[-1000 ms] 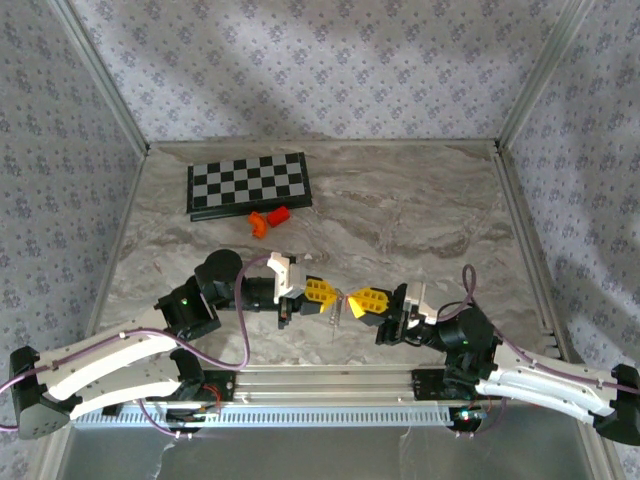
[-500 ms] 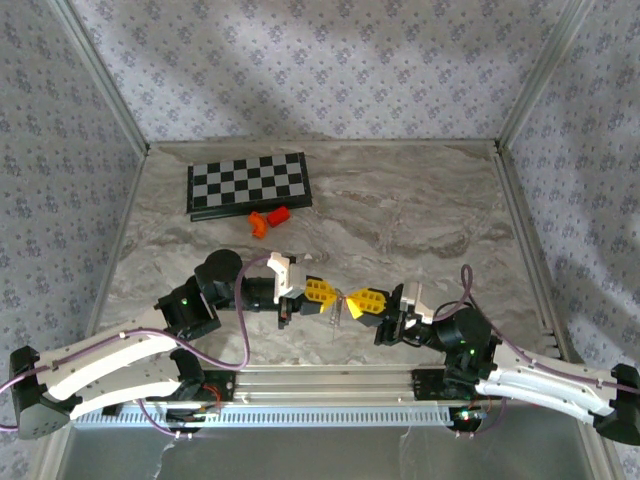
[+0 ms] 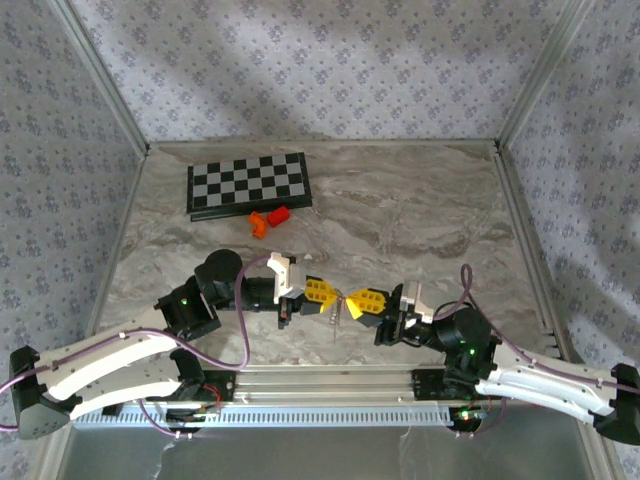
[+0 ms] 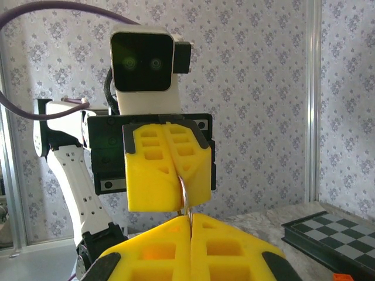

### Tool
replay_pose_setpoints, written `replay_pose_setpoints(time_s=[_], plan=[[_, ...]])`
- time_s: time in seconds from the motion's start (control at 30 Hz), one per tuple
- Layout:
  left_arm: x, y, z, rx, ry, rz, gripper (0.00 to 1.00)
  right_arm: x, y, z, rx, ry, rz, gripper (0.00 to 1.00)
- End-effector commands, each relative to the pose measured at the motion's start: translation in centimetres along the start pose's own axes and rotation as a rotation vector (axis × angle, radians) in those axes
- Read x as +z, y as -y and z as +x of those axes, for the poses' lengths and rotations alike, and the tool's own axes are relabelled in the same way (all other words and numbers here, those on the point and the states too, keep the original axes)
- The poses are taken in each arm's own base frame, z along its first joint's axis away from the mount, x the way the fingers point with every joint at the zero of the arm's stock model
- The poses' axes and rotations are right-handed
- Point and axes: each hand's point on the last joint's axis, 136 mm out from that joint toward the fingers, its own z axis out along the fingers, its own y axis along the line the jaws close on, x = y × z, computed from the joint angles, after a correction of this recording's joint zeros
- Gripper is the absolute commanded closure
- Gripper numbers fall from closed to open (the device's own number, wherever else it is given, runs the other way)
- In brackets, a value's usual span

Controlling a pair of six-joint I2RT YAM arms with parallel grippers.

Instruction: Put the keys on the keyring

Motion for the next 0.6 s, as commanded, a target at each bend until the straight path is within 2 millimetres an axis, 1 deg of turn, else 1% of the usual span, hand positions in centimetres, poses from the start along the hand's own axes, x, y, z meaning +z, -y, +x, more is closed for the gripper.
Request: replay_pose_setpoints(time_s=[0.0, 0.57], plan=[[-0.71, 1.16, -3.01, 0.057, 0.073, 0.037, 1.00, -0.17, -0.60, -1.55, 0.024, 0.042, -0.026, 1.00], [-0.64, 1.17, -2.94, 0.049, 0.077, 0.040, 1.00, -0.07, -0.61, -1.35, 0.027, 0.031, -0.024, 1.00]])
